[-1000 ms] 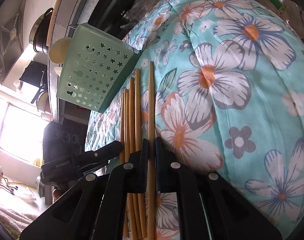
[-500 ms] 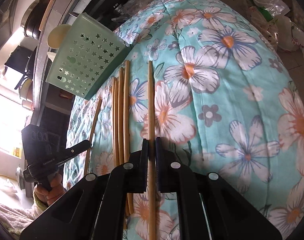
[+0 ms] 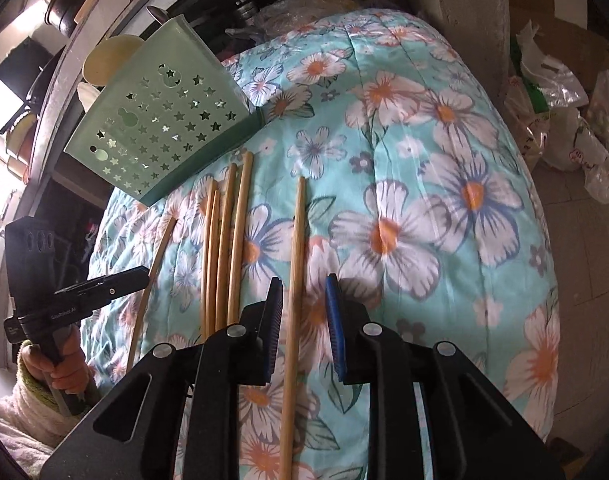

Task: Organize utensils
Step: 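Close the left tool on one chopstick while the right tool closes on another, then raise the chopstick with the left tool while the right tool raises its chopstick over the holder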

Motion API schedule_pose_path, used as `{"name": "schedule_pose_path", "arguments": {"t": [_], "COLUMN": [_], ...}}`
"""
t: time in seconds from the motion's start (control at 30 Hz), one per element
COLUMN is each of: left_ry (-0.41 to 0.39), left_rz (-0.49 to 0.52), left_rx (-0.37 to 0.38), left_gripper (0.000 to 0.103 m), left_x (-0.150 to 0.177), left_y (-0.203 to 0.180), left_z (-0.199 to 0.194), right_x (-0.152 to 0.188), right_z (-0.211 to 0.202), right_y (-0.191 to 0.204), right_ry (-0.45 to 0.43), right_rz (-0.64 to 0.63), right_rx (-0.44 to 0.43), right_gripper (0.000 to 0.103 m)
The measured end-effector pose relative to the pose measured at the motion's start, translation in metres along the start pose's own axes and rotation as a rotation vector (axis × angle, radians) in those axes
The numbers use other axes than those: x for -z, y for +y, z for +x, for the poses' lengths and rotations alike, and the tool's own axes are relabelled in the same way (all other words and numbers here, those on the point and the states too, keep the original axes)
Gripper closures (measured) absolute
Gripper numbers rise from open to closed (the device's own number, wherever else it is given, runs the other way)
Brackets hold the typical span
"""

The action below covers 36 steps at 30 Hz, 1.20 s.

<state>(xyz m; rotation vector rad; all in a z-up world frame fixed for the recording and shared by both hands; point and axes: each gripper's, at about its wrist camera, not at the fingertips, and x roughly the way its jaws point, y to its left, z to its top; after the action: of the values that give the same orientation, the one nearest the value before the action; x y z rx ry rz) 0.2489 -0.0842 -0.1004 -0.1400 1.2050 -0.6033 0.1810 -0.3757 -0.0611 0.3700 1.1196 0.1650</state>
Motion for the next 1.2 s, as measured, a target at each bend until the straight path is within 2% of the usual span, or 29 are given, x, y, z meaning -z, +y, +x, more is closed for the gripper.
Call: {"name": "schedule_pose_path", "arguments": {"t": [0.2, 0.37, 0.47, 0.53, 0.57, 0.73, 0.97, 1.2], "left_ry": [0.003, -0.010, -0.023, -0.034, -0.039, -0.064, -0.176, -0.369], "left_rz": [0.024, 0.026, 0.027, 0.027, 0.027, 0.011, 0.015, 0.064], "left_rx": [-0.080, -0.113, -0.145, -0.164, -0.172, -0.171, -0.076, -0.007], "left_gripper": [0.074, 0.075, 0.084, 0.090, 0.095, 0.097, 0.097, 0.097], "left_x": [-0.019, -0.028, -0.032, -0.033, -0.034, -0.034, -0.037, -0.045], "left_y": [-0.006, -0.010, -0.012, -0.012, -0.011, -0.010, -0.019, -0.037], "left_z": [0.014, 0.020, 0.020, 0.021, 0.021, 0.010, -0.055, -0.147], "right_x": [-0.020, -0.029, -0.031, -0.032, -0.032, -0.033, -0.037, -0.043], "right_z": [0.018, 0.034, 0.039, 0.040, 0.040, 0.020, -0.042, -0.114], "right_y": [0.012, 0.021, 0.027, 0.027, 0.025, 0.019, 0.024, 0.029], "right_ry": [-0.004, 0.000, -0.018, -0.028, -0.031, -0.075, -0.204, -0.384], "right_rz": [-0.070, -0.120, -0.150, -0.149, -0.141, -0.083, -0.068, -0.065], "right_rx": [0.059, 0.099, 0.128, 0.132, 0.124, 0.069, -0.003, -0.062], "right_gripper": [0.081, 0.081, 0.084, 0.093, 0.094, 0.097, 0.097, 0.097]}}
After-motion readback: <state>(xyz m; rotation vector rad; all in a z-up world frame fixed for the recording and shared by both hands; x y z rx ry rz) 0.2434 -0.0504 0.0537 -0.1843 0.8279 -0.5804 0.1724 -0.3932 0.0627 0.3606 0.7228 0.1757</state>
